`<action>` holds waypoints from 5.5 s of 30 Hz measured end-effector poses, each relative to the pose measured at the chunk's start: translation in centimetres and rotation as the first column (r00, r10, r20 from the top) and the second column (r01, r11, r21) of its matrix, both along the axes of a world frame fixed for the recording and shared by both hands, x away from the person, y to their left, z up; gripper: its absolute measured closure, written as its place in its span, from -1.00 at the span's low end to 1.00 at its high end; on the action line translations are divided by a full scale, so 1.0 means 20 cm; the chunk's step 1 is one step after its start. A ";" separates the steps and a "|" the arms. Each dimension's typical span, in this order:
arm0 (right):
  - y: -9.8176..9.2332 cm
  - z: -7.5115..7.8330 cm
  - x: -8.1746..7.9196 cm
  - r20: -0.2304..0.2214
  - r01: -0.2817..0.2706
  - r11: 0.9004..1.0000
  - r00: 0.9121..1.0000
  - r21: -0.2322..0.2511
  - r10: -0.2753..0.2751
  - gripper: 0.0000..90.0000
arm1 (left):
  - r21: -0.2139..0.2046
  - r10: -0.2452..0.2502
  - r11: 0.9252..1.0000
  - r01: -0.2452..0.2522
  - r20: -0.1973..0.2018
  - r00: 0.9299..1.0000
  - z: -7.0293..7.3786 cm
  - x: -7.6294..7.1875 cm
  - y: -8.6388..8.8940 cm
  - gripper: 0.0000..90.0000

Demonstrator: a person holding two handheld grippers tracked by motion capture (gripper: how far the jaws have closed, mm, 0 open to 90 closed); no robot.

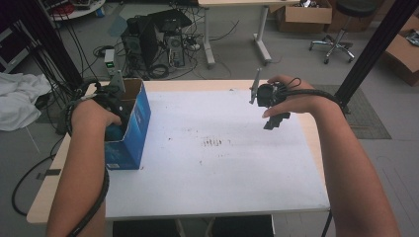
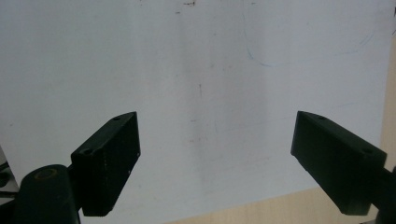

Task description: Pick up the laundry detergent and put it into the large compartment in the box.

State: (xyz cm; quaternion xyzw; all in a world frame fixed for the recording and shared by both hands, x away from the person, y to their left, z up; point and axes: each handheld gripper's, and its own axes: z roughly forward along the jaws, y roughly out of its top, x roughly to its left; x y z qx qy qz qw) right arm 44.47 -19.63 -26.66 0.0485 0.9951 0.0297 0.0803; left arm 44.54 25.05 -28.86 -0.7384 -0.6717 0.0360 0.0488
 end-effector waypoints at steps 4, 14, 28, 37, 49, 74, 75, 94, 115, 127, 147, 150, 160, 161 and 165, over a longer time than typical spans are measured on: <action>0.00 0.01 0.00 0.003 0.001 1.000 1.000 0.003 -0.001 -0.65 | -0.002 -0.006 1.000 0.006 -0.002 1.000 0.00 0.00 0.00 -0.15; 0.00 0.01 -0.01 0.006 0.007 1.000 1.000 0.000 -0.007 -0.65 | -0.003 -0.004 1.000 0.004 0.007 1.000 0.00 0.00 0.01 -0.16; -0.01 0.03 -0.02 0.014 0.010 1.000 1.000 -0.001 -0.010 -0.65 | 0.014 -0.017 1.000 0.017 0.013 1.000 0.02 -0.01 -0.03 -0.33; 0.01 0.03 -0.02 0.012 0.002 1.000 1.000 -0.007 -0.002 -0.65 | 0.029 -0.033 0.999 0.033 0.023 0.999 0.05 -0.01 -0.03 -0.33; 0.03 0.03 -0.01 0.010 0.000 1.000 1.000 -0.011 0.000 -0.65 | 0.026 -0.023 0.999 0.021 0.052 0.998 0.14 -0.01 -0.03 -0.39; 0.04 0.04 0.00 0.011 0.004 1.000 1.000 -0.015 -0.004 -0.65 | 0.015 -0.084 0.996 0.082 0.123 0.989 0.39 -0.03 -0.06 -0.66; 0.04 0.05 0.00 0.012 0.006 1.000 1.000 -0.011 -0.005 -0.65 | 0.014 -0.090 0.996 0.089 0.126 0.988 0.39 -0.03 -0.07 -0.66; 0.04 0.05 0.00 0.012 0.007 1.000 1.000 -0.014 -0.007 -0.65 | 0.061 -0.271 0.963 0.264 0.152 0.951 0.53 -0.03 -0.30 -0.95; 0.03 0.05 0.01 0.006 0.013 1.000 1.000 -0.028 -0.013 -0.65 | 0.020 -0.561 0.823 0.567 0.183 0.807 0.61 -0.04 -0.62 -1.00; 0.04 0.05 0.01 0.002 0.008 0.999 1.000 -0.043 -0.008 -0.65 | 0.003 -0.743 0.656 0.754 0.177 0.646 0.56 -0.06 -0.83 -1.00; 0.06 0.04 0.02 -0.007 -0.007 0.998 1.000 -0.058 0.007 -0.65 | -0.010 -0.936 0.311 0.950 0.170 0.308 0.42 -0.10 -0.93 -1.00; 0.06 0.04 0.02 -0.007 -0.007 0.998 1.000 -0.062 0.007 -0.65 | -0.008 -0.946 0.269 0.963 0.184 0.266 0.41 -0.12 -0.93 -1.00; 0.07 0.03 0.00 -0.008 -0.017 0.998 1.000 -0.067 0.016 -0.65 | -0.019 -0.963 0.219 0.976 0.156 0.219 0.39 -0.15 -0.93 -1.00; 0.07 0.03 0.00 -0.008 -0.018 0.997 1.000 -0.070 0.017 -0.65 | -0.019 -0.963 0.222 0.975 0.150 0.223 0.39 -0.15 -0.93 -1.00; 0.07 0.03 0.00 -0.008 -0.016 0.998 1.000 -0.067 0.016 -0.65 | -0.018 -0.963 0.223 0.975 0.153 0.223 0.39 -0.15 -0.92 -1.00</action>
